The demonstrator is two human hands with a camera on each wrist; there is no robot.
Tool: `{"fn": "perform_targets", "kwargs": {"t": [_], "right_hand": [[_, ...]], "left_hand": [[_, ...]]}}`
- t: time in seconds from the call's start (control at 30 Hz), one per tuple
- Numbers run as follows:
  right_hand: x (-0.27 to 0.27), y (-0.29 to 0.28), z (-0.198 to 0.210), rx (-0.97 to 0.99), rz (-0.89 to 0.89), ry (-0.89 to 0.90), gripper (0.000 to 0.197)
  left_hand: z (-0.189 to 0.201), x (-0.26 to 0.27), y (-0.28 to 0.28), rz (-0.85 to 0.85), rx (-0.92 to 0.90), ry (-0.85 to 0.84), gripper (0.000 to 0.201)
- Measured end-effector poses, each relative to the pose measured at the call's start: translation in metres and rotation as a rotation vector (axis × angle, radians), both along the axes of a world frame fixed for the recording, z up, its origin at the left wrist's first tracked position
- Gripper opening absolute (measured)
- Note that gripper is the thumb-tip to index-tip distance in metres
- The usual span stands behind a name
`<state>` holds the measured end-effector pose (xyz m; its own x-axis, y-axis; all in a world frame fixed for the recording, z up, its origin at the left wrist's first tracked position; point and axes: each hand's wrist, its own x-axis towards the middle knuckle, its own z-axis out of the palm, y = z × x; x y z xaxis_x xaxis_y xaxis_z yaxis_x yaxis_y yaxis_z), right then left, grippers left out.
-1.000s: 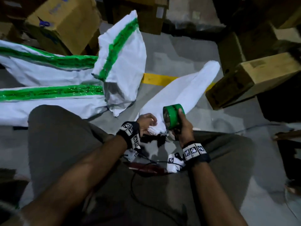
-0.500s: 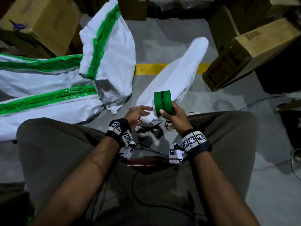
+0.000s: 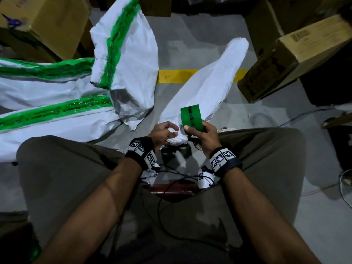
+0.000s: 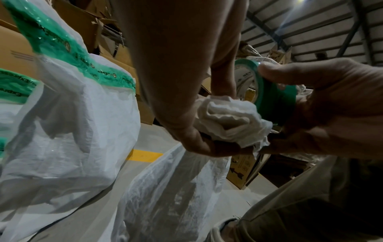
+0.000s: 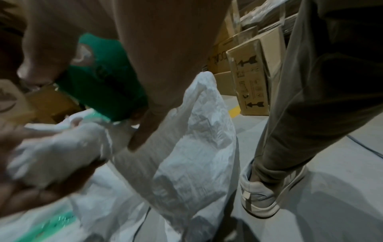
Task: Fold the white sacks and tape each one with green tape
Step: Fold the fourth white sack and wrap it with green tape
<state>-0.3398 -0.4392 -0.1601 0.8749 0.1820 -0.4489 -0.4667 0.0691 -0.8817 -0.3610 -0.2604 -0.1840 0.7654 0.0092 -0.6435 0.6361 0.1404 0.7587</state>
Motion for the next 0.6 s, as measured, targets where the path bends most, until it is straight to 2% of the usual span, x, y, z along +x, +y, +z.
{"fn": "perform_targets", "kwargs": {"t": [0.07,0.2,0.23,0.3,0.37,0.4,0.47,0.6], "right_hand": [[-0.001,0.004,-0.003,-0.030,-0.027,0.011,0.049],[-0.001,0.007,-0.012,-0.122,-0.019,-0.002,0.045],[-0.001,0.008,-0.012,-0.141,-0.001,-0.009,0.045],[0.000,0.010,-0.011,-0.184,0.040,-0.019,0.044],[0.001,0.010,-0.012,-0.192,0.072,-0.031,0.045],[0.002,0.010,-0.013,-0.195,0.083,-0.035,0.046],[0.003,0.011,-0.017,-0.207,0.099,-0.038,0.049],[0.003,0.009,-0.020,-0.211,0.098,-0.051,0.046]], "left_hand": [[-0.003,0.000,0.000,0.006,0.013,-0.013,0.022],[0.001,0.005,0.004,-0.055,0.080,-0.043,0.011],[0.003,0.006,0.005,-0.099,0.156,-0.077,0.007],[0.004,0.009,0.008,-0.146,0.453,-0.215,0.012],[0.007,0.010,0.011,-0.109,0.747,-0.427,0.019],[0.011,0.011,0.011,-0.073,0.788,-0.554,0.023],[0.026,0.013,0.010,-0.038,0.710,-0.714,0.030],[0.032,0.011,0.004,-0.097,0.670,-0.817,0.032]]}}
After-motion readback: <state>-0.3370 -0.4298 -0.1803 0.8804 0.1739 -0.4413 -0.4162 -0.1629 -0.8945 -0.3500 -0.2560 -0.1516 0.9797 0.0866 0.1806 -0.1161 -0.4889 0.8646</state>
